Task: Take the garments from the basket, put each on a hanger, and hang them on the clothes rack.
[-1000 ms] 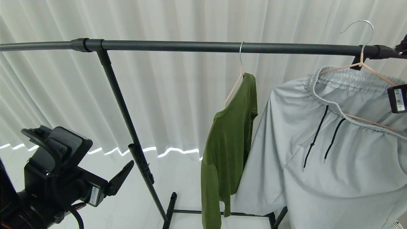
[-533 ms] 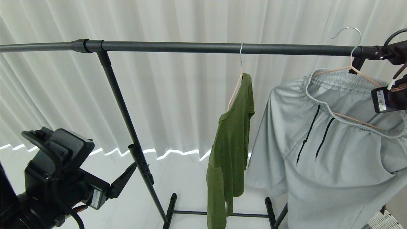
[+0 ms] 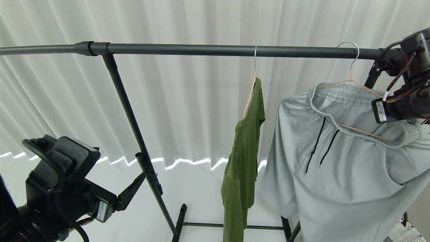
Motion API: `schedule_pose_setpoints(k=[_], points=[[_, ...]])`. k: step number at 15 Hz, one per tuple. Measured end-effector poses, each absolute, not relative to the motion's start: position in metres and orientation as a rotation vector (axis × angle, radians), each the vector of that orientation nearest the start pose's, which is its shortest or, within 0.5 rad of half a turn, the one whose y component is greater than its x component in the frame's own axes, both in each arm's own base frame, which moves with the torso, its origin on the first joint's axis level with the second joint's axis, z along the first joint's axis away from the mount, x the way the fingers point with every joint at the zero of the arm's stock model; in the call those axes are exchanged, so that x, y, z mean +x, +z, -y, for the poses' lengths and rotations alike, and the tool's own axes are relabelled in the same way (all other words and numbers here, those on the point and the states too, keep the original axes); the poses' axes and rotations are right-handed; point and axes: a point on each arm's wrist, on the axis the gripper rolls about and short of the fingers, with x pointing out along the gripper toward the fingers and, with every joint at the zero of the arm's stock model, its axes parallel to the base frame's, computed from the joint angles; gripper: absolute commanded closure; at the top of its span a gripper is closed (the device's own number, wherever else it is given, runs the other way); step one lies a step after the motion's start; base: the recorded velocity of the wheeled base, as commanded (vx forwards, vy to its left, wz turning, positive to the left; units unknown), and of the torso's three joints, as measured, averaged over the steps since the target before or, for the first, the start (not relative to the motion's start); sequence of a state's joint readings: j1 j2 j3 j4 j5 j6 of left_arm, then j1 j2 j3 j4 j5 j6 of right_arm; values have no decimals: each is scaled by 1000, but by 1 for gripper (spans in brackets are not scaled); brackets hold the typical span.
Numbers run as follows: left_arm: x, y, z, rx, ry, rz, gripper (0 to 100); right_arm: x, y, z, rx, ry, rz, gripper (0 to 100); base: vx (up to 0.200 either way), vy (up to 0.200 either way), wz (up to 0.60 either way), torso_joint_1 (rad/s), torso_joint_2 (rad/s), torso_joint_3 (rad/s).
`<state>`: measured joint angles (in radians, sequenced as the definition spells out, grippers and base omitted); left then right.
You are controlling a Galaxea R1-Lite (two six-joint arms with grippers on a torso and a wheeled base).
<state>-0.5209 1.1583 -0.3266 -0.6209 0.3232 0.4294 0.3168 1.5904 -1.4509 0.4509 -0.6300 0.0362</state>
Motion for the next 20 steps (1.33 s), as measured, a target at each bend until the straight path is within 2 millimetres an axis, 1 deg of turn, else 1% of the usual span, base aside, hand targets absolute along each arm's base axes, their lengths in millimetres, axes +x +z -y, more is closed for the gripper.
schedule_pose_setpoints(k=[4, 5, 8, 10, 12, 16, 18, 20], points=[[135, 176, 70, 513, -237, -146, 0, 258, 296, -90, -245, -252, -513, 100, 0, 0, 0, 0, 0, 0], [135, 176, 70, 513, -237, -146, 0, 257, 296, -91, -246, -244, -511, 0, 0, 0, 0, 0, 0, 0], [135, 176, 70, 512, -236, -146, 0, 252, 299, -93, -243, -231, -498, 0, 0, 0, 0, 0, 0, 0], [136, 176, 68, 505, -228, -145, 0, 240, 304, -96, -244, -203, -483, 0, 0, 0, 0, 0, 0, 0], [135, 177, 65, 499, -208, -144, 0, 223, 311, -98, -238, -166, -453, 0, 0, 0, 0, 0, 0, 0], [131, 171, 51, 494, -141, -166, 0, 178, 328, -95, -184, -73, -335, 0, 0, 0, 0, 0, 0, 0], [128, 171, 46, 493, -112, -166, 0, 161, 330, -88, -163, -53, -278, 0, -200, 0, 0, 5, 7, 2], [126, 172, 41, 490, -81, -160, 0, 142, 326, -76, -164, -52, -257, 0, -200, 0, 0, 5, 5, 2]])
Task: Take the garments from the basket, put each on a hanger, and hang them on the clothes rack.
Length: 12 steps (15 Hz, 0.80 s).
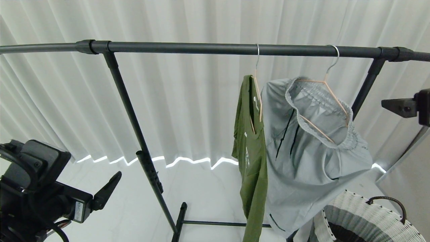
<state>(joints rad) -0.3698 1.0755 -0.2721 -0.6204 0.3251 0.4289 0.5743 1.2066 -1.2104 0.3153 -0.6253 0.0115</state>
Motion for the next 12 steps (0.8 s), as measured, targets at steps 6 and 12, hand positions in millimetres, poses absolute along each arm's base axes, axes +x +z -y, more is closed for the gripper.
schedule_pose_setpoints(k=[6, 12], points=[[105, 171, 21, 501, 47, -130, 0, 88, 297, -24, -225, -203, -276, 0, -200, 0, 0, -2, 3, 0], [61, 145, -2, 516, 310, -178, 0, 20, 248, 10, -283, -410, -492, 0, -67, 0, 0, 1, 4, -1]])
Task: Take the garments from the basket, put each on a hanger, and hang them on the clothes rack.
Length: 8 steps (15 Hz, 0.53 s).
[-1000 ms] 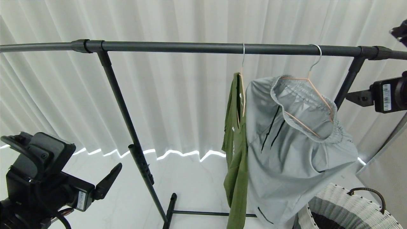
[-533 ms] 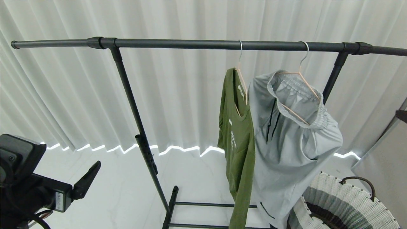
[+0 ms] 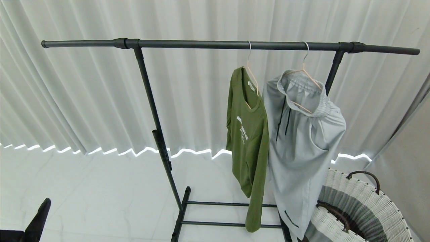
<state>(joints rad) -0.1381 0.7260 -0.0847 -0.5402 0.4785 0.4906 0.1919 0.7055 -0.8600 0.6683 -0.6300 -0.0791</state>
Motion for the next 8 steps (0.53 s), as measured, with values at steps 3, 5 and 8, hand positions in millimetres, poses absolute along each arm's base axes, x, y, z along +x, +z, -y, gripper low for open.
schedule_pose_setpoints(k=[3, 5, 8], points=[[39, 132, -7, 521, 391, -215, 0, -3, 222, 14, -284, -500, -575, 0, 0, 0, 0, 0, 0, 0], [21, 120, -10, 529, 427, -254, 0, -16, 197, 14, -281, -565, -625, 0, 0, 0, 0, 0, 0, 0], [-6, 100, -12, 508, 547, -291, 0, -34, 162, 11, -283, -613, -634, 0, 0, 0, 0, 0, 0, 0]])
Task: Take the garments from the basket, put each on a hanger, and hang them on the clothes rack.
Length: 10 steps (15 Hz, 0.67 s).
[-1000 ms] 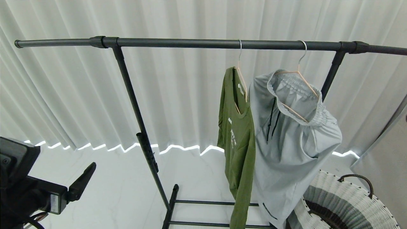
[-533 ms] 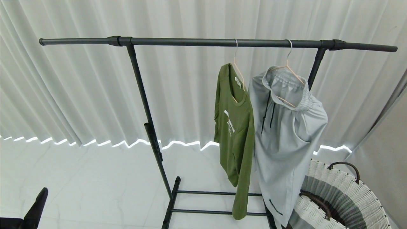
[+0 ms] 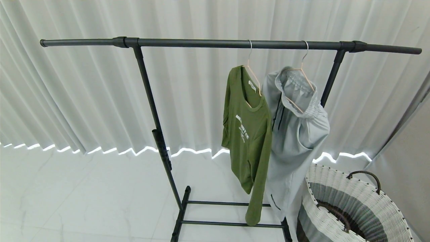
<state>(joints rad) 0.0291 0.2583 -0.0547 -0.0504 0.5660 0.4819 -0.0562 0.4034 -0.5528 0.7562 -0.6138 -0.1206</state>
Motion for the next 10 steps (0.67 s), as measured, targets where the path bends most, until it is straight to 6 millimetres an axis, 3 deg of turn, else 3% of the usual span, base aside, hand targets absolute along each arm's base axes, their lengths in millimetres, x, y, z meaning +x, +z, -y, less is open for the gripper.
schedule_pose_setpoints(k=[5, 10], points=[[-21, 88, -9, 333, 637, -212, 0, -49, 116, 6, -203, -341, -348, 0, 0, 0, 0, 0, 0, 0], [-23, 86, -9, 253, 674, -162, 0, -48, 102, 11, -195, -514, -171, 0, 0, 0, 0, 0, 0, 0]])
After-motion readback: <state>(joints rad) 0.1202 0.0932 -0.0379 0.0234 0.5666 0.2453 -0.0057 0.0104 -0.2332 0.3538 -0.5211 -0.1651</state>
